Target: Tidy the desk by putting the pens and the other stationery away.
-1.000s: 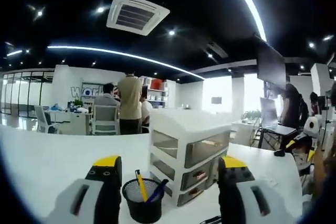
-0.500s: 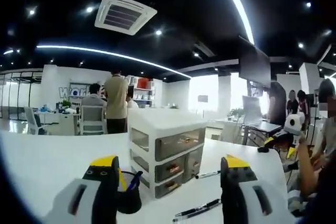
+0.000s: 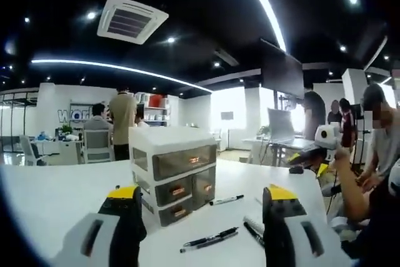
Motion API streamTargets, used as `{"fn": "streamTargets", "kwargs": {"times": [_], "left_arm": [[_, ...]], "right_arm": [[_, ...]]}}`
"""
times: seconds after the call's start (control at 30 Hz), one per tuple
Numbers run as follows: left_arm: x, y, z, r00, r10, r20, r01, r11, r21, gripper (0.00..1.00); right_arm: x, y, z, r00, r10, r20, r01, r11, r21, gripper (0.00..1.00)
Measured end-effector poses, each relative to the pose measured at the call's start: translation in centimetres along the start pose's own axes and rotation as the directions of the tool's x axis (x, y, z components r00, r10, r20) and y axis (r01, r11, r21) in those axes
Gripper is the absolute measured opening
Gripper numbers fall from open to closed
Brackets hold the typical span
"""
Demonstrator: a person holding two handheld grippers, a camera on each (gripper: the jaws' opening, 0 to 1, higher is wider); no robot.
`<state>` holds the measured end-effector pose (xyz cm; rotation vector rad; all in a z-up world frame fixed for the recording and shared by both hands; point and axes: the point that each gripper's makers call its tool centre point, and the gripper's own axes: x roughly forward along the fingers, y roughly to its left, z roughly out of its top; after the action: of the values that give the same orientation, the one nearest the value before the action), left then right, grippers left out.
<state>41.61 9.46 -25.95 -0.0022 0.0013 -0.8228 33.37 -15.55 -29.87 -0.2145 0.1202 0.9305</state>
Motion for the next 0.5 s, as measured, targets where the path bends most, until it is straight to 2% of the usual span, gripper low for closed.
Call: {"fn": "streamTargets", "kwargs": {"times": [0.2, 0.5], "left_arm": [[-1.4, -1.2, -0.7, 1.0, -0.02, 0.004, 0.02, 1.0, -0.006, 0.78], [-3.2, -1.9, -1.7, 0.999, -0.032, 0.023, 0.032, 0.999, -0.031, 0.77]], "right_arm": [[-0.1, 0.0, 0.0, 1.0, -0.002, 0.002, 0.002, 1.0, 0.001, 0.6], [0.0, 0.0, 0.1, 1.0, 0.0, 0.001, 0.0, 1.0, -0.001, 0.6]]}}
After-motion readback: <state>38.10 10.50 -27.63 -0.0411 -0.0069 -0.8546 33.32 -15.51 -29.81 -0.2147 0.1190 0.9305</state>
